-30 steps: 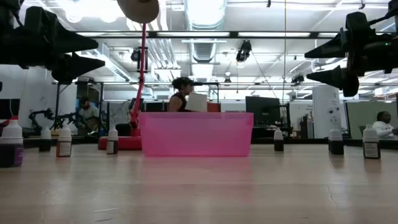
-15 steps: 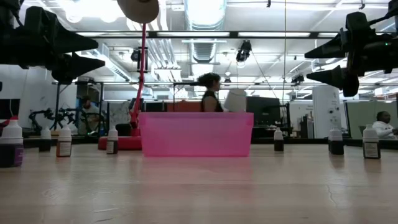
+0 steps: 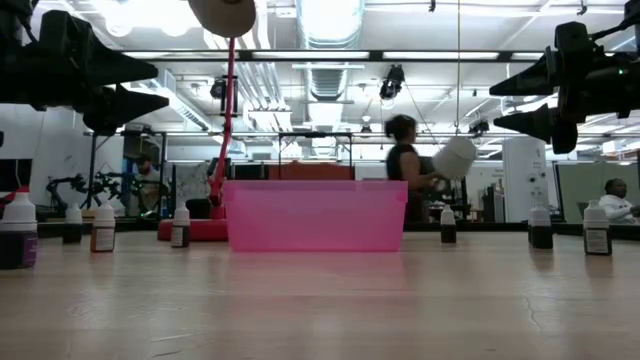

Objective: Pick & Place food coloring
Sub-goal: Put the small red food coloring bottle into the bin

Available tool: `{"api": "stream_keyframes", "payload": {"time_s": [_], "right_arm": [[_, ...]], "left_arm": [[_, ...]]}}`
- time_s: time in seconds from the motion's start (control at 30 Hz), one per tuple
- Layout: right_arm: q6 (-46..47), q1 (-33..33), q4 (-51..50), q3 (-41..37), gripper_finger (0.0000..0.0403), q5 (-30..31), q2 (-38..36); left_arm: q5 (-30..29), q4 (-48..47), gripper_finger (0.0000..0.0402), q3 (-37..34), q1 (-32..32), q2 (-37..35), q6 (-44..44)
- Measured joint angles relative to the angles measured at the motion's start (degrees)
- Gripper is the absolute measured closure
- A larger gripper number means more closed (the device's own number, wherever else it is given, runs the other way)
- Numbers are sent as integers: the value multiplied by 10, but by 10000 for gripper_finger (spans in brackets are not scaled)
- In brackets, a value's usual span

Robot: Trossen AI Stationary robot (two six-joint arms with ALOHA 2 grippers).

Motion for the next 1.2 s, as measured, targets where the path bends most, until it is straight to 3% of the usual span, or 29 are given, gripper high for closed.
{"api": "stream_keyframes", "payload": {"time_s": [0.27, 0.4, 0.5, 0.9, 1.2], "right_arm": [[-4, 0, 2, 0, 101, -5, 0], [-49, 0, 32, 4, 100, -92, 0], [-65, 0, 38, 29, 99, -108, 9], [-167, 0, 6, 195, 95, -110, 163], [-167, 0, -130, 365, 97, -87, 273]], "left_arm": [[0, 0, 87, 0, 0, 0, 0], [0, 0, 87, 0, 0, 0, 0], [0, 0, 87, 0, 0, 0, 0], [0, 0, 87, 0, 0, 0, 0], [0, 0, 87, 0, 0, 0, 0]]}}
